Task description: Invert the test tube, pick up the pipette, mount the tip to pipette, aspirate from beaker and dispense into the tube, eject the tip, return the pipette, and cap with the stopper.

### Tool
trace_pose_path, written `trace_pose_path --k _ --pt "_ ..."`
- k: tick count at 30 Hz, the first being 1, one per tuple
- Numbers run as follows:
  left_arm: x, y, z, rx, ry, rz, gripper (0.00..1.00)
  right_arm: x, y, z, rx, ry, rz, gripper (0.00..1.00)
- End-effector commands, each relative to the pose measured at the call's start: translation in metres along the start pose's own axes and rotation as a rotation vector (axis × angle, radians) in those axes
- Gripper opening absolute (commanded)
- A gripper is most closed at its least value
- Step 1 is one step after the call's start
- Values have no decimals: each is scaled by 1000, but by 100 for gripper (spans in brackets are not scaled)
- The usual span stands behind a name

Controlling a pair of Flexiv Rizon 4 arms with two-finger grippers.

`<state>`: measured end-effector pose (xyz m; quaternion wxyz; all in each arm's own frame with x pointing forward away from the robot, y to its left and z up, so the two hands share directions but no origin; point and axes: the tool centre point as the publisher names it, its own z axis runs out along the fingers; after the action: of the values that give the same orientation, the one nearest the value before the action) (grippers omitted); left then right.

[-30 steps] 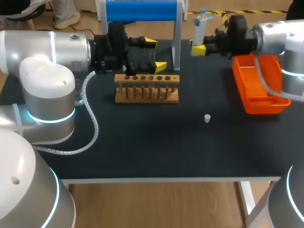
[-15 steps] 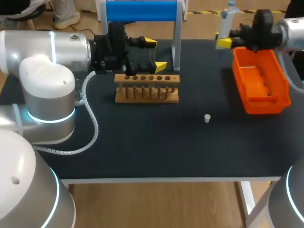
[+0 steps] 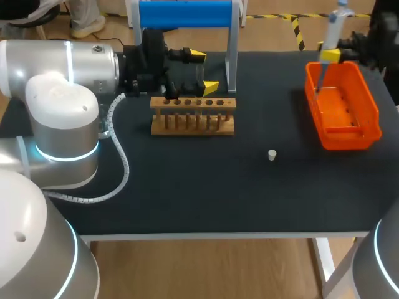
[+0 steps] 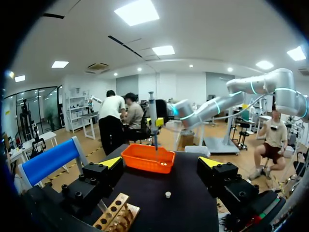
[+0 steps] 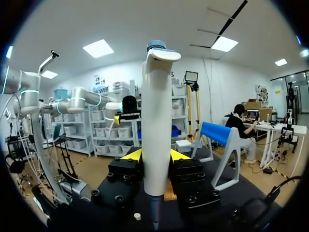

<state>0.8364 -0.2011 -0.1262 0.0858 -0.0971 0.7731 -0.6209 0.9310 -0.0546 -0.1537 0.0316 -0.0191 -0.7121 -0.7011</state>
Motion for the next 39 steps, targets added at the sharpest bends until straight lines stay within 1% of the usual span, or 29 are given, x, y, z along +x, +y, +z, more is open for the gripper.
trace_pose_path --k 1,5,13,19,20,24,29,35,39 --pt "0 0 -1 -1 2 0 100 7 5 -15 16 -16 -4 0" --pt "0 0 -1 -1 2 0 100 4 4 -31 25 -28 -4 0" --pt "0 0 -1 -1 2 0 100 -9 0 -61 29 -47 13 0" --pt "0 0 -1 -1 2 0 100 -16 -4 -78 27 11 25 0" --pt "0 0 -1 -1 2 0 100 -18 -5 -80 29 11 28 0" --pt "0 0 -1 -1 2 0 100 -21 -9 -84 40 26 17 0" --pt "0 0 -1 -1 2 0 100 -26 -13 -87 48 74 3 0" --pt "0 0 -1 -1 2 0 100 -34 -18 -85 31 140 -3 0" --pt "0 0 -1 -1 2 0 100 -35 -20 -84 18 173 -19 0"
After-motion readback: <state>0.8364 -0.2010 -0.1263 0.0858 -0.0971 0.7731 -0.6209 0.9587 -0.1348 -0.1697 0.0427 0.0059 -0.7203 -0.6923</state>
